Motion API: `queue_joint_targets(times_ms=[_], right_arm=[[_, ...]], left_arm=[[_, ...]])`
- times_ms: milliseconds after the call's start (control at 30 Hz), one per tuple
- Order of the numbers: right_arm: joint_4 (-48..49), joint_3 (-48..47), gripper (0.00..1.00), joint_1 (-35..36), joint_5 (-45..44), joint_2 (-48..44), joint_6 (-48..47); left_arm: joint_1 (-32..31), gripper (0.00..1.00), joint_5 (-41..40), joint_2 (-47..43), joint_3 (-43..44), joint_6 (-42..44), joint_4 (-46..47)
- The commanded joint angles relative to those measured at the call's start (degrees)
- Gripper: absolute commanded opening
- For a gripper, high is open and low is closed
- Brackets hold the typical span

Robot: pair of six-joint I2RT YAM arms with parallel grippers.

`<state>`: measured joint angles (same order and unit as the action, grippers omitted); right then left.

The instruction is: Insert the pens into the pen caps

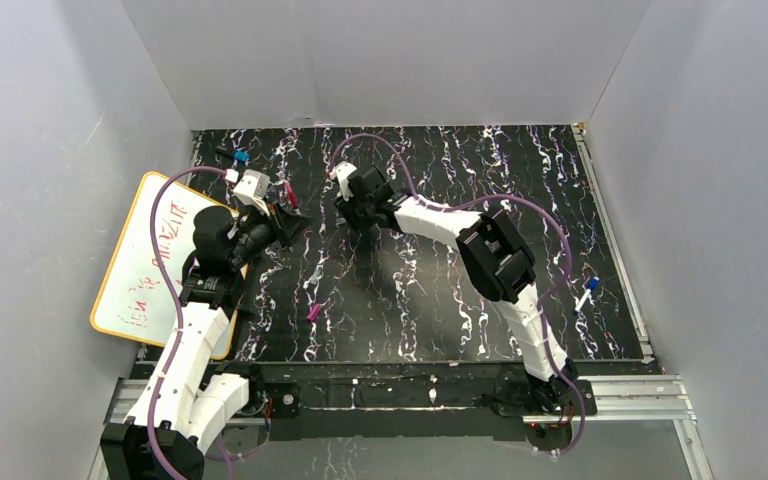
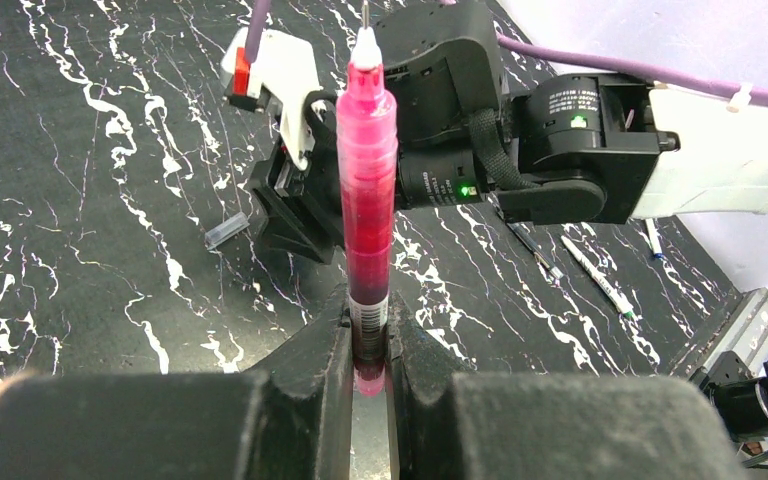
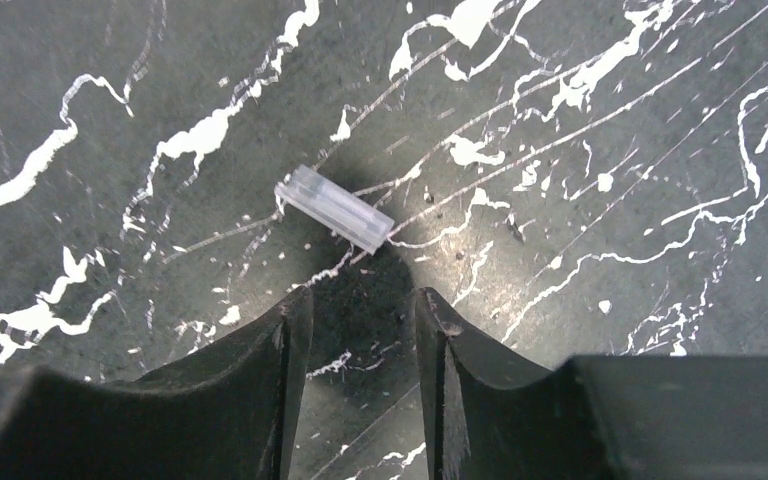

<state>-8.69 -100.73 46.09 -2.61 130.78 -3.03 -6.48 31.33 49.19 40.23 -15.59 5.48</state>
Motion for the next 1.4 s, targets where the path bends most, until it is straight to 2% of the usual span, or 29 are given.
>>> queue_joint_targets(times_ms=[0, 100, 233, 300, 333, 400, 467, 533, 600, 667, 800, 900, 1033, 1267, 1367], right_arm=[[-2.91, -6.39, 0.51, 0.13, -0.64, -1.71, 3.91], [-5.82, -9.65, 0.51, 0.14, -0.68, -0.49, 11.32], [-8.8, -12.03, 0.56, 0.14, -4.06, -0.85, 26.92], [-8.07, -11.13, 0.68, 0.11, -4.72, -2.22, 34.75], [-7.93, -10.63, 0.79, 0.15, -6.47, -2.97, 40.2], [-9.42, -10.55, 0.82, 0.32, -10.85, -3.78, 52.0], [-15.74, -14.13, 0.82, 0.32, -16.27, -2.71, 61.09], [-22.03, -18.81, 0.81, 0.24, -17.81, -0.33, 67.54], [-28.6, -23.71, 0.75, 0.08, -17.57, 2.53, 73.35], [-30.92, -26.67, 0.7, -0.29, -15.46, 4.62, 78.53], [-25.52, -20.0, 0.63, -1.96, -7.15, 2.82, 88.35], [-24.93, -18.73, 0.61, -2.54, -5.01, 2.94, 92.66], [-27.58, -20.37, 0.57, -3.21, -2.32, 5.19, 96.16], [-25.46, -19.67, 0.49, -3.69, 2.08, 7.72, 99.93], [-24.15, -19.97, 0.46, -4.08, 6.51, 9.29, 101.6]], left_arm=[[0.33, 0.0, 1.06, -0.15, 1.6, 0.65, -0.03], [0.33, 0.0, 1.1, -0.15, 1.52, 0.68, -0.01], [0.33, 0.0, 1.1, -0.06, 1.51, 0.74, -0.03], [0.28, 0.0, 1.09, -0.14, 1.6, 0.74, -0.07], [0.3, 0.0, 1.0, -0.14, 1.61, 0.74, -0.11], [0.3, 0.0, 0.85, -0.23, 1.61, 0.74, -0.11], [0.33, 0.0, 0.76, -0.31, 1.68, 0.74, -0.11], [0.33, 0.0, 0.73, -0.4, 1.7, 0.74, -0.16], [0.33, 0.0, 0.59, -0.49, 1.7, 0.74, -0.2], [0.29, 0.0, 0.49, -0.58, 1.7, 0.74, -0.27], [0.31, 0.0, 0.21, -0.84, 1.76, 0.98, -0.61], [0.25, 0.0, 0.17, -1.02, 1.78, 1.09, -0.73], [0.24, 0.0, 0.16, -1.29, 1.86, 1.26, -0.86], [0.25, 0.0, 0.02, -1.37, 1.94, 1.53, -1.14], [0.29, 0.0, -0.1, -1.36, 2.03, 1.62, -1.25]])
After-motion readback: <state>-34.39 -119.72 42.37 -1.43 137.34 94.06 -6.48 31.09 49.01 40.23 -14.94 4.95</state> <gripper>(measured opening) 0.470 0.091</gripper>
